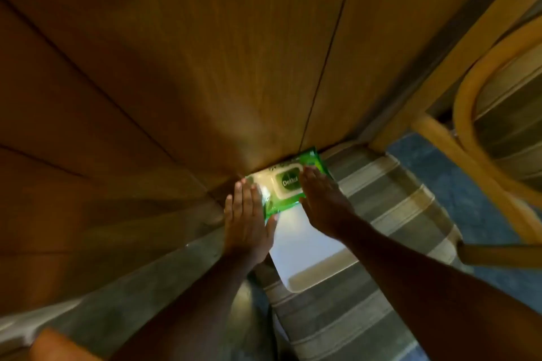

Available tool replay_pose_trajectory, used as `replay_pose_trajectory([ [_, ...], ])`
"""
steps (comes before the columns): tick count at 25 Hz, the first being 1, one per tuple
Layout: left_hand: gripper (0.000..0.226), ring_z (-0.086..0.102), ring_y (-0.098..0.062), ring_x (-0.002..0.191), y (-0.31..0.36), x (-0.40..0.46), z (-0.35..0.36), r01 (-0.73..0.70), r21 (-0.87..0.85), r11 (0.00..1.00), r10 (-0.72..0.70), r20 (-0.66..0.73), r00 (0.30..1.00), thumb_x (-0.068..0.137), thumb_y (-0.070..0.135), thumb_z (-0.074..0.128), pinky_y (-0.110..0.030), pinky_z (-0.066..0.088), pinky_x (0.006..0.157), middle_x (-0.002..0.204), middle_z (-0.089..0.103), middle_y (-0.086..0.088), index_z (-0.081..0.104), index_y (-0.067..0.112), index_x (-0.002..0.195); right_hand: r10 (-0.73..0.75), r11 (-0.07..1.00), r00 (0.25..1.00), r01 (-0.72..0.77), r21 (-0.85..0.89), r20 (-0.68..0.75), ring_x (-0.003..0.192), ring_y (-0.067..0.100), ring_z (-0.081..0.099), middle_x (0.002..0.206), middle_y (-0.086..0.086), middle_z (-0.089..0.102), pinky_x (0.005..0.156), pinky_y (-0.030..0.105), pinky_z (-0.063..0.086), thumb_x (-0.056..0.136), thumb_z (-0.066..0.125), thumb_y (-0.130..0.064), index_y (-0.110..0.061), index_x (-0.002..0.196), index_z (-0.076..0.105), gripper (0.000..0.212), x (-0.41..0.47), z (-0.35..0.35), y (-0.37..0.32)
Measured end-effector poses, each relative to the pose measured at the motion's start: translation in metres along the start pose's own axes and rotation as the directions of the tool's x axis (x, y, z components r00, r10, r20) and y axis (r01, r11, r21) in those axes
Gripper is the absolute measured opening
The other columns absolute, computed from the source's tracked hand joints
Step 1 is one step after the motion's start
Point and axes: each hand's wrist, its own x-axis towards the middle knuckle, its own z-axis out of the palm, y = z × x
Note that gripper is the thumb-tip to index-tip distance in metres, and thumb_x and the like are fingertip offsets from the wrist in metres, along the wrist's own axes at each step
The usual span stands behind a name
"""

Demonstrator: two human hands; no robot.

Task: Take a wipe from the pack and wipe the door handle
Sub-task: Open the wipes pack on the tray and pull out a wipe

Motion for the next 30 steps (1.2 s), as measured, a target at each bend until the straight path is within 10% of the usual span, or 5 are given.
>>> replay_pose_trajectory([
  [6,0.078,0.012,-0.035,0.154,0.01,0.025,0.036,0.071,0.02,0.997,-0.072,0.036,0.997,0.096,0.045,0.037,-0.052,0.012,0.123,0.167,0.014,-0.021,0.014,0.001,0.156,-0.146,0.989,0.962,0.151,-0.004,0.231,0.136,0.036,0.044,0.146,0.019,0.05,0.11,0.044,0.037,0.08,0.067,-0.015,-0.003,0.139,0.051,0.062,0.05,0.011,0.014],
  [15,0.079,0.007,-0.032,0.155,0.013,0.029,0.04,0.049,0.07,0.996,-0.052,0.043,0.998,0.096,0.045,0.035,-0.05,0.007,0.124,0.168,0.009,-0.02,0.009,0.001,0.156,-0.243,0.906,0.874,0.359,-0.225,0.421,0.097,0.036,0.067,0.103,0.013,0.071,0.077,0.041,0.053,0.083,0.058,-0.024,-0.01,0.099,0.07,0.024,0.089,-0.012,-0.001],
  [18,0.078,0.007,-0.031,0.155,0.012,0.031,0.041,0.053,0.066,0.996,-0.056,0.049,0.997,0.095,0.045,0.033,-0.05,0.006,0.124,0.168,0.01,-0.018,0.011,0.003,0.157,0.08,0.988,0.984,-0.1,0.116,0.161,0.092,0.035,0.067,0.1,0.014,0.07,0.076,0.04,0.051,0.084,0.062,-0.023,-0.01,0.101,0.067,0.022,0.102,-0.012,0.005],
  [21,0.079,0.004,-0.031,0.156,0.011,0.031,0.043,0.054,0.067,0.996,-0.058,0.061,0.996,0.096,0.047,0.033,-0.05,0.004,0.124,0.168,0.008,-0.017,0.008,0.004,0.157,0.652,0.598,0.758,-0.535,0.597,0.027,0.08,0.025,0.063,0.091,0.005,0.063,0.069,0.029,0.046,0.075,0.08,-0.031,-0.01,0.106,0.055,0.045,0.084,0.002,0.0],
  [30,0.078,-0.006,-0.031,0.156,0.009,0.031,0.042,0.052,0.056,0.997,-0.057,0.096,0.994,0.098,0.048,0.028,-0.05,-0.006,0.123,0.169,-0.001,-0.017,0.002,0.005,0.157,0.444,0.836,0.896,-0.425,0.347,0.027,0.106,0.02,0.061,0.133,0.005,0.05,0.07,0.012,0.041,0.091,0.06,-0.029,-0.007,0.104,0.069,0.026,0.05,0.037,-0.021],
])
